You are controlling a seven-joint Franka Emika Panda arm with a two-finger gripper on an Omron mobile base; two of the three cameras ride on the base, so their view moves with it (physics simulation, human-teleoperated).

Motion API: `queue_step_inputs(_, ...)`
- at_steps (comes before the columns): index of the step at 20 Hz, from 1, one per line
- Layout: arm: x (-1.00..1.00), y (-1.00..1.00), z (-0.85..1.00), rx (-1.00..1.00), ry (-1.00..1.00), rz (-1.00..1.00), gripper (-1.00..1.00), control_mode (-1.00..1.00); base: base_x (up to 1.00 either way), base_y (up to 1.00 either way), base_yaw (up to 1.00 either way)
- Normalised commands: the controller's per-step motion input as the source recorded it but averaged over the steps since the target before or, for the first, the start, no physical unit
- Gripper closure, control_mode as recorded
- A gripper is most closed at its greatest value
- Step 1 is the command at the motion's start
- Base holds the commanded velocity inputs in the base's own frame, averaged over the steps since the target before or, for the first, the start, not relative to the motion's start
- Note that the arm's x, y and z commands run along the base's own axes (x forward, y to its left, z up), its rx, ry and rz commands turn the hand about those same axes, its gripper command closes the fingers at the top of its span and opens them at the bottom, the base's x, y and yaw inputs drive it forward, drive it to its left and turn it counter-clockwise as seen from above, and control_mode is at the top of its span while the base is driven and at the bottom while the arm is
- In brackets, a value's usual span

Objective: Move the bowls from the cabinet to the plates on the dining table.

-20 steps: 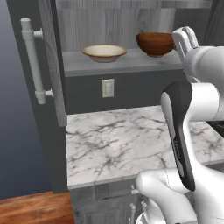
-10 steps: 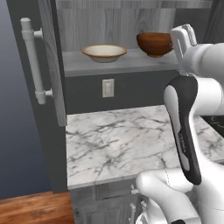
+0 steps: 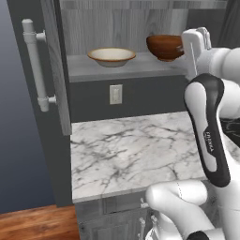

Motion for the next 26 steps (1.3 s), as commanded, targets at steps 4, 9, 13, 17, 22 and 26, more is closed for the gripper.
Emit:
queue_step_inputs(4, 0.36, 0.00, -0.10, 0.07, 0.00, 0.17, -1.00, -1.00, 0.00, 0.00, 0.00)
queue_step_inputs(9, 0.36, 0.05, -0.04, 0.07, 0.02, 0.15, -1.00, -1.00, 0.00, 0.00, 0.00)
queue_step_inputs(13, 0.30, 0.17, 0.00, 0.03, 0.02, 0.13, -1.00, -1.00, 0.00, 0.00, 0.00)
queue_step_inputs(17, 0.13, 0.30, -0.01, 0.00, -0.03, 0.09, -1.00, -1.00, 0.00, 0.00, 0.00)
queue_step_inputs(22, 0.02, 0.30, 0.00, 0.00, -0.01, 0.06, -1.00, -1.00, 0.00, 0.00, 0.00)
queue_step_inputs(26, 0.19, 0.18, 0.00, 0.00, 0.00, 0.01, -1.00, -1.00, 0.00, 0.00, 0.00)
